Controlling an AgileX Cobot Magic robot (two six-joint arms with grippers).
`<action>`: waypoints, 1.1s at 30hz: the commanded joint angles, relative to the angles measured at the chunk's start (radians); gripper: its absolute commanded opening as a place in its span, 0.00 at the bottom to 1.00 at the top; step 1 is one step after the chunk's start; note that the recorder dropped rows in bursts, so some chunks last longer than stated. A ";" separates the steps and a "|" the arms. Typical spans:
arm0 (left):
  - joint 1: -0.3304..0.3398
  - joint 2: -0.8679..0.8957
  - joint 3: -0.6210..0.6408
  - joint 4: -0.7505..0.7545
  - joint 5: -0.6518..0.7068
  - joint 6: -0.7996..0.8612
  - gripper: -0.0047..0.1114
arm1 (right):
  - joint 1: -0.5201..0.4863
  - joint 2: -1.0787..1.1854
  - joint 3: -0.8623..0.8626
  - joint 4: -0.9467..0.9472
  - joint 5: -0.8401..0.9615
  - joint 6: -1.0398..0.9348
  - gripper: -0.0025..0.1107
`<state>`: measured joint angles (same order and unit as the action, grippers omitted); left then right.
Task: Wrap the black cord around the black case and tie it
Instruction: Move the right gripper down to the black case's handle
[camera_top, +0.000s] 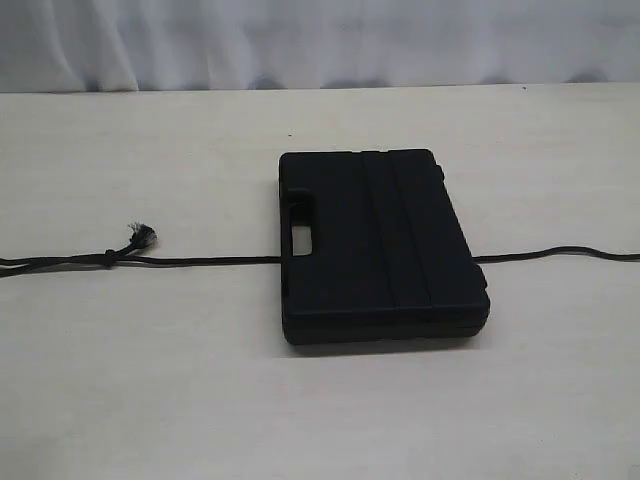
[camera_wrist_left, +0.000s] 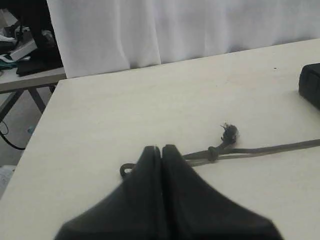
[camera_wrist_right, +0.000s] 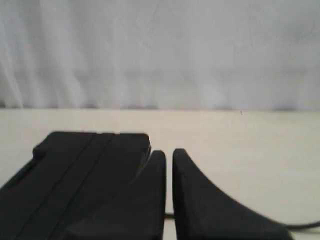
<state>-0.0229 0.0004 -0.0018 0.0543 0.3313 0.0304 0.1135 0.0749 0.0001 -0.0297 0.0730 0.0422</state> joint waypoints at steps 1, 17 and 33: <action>-0.002 0.000 0.002 0.015 -0.060 -0.002 0.04 | -0.007 0.001 0.000 -0.003 -0.253 0.000 0.06; -0.002 0.000 0.002 0.014 -0.203 -0.002 0.04 | -0.007 0.498 -0.866 -0.113 0.265 0.338 0.52; -0.002 0.000 0.002 -0.017 -0.203 -0.010 0.04 | 0.102 1.357 -1.346 0.592 0.976 -0.385 0.52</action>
<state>-0.0229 0.0004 -0.0018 0.0595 0.1298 0.0283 0.1434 1.3383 -1.3319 0.5382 0.9967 -0.2803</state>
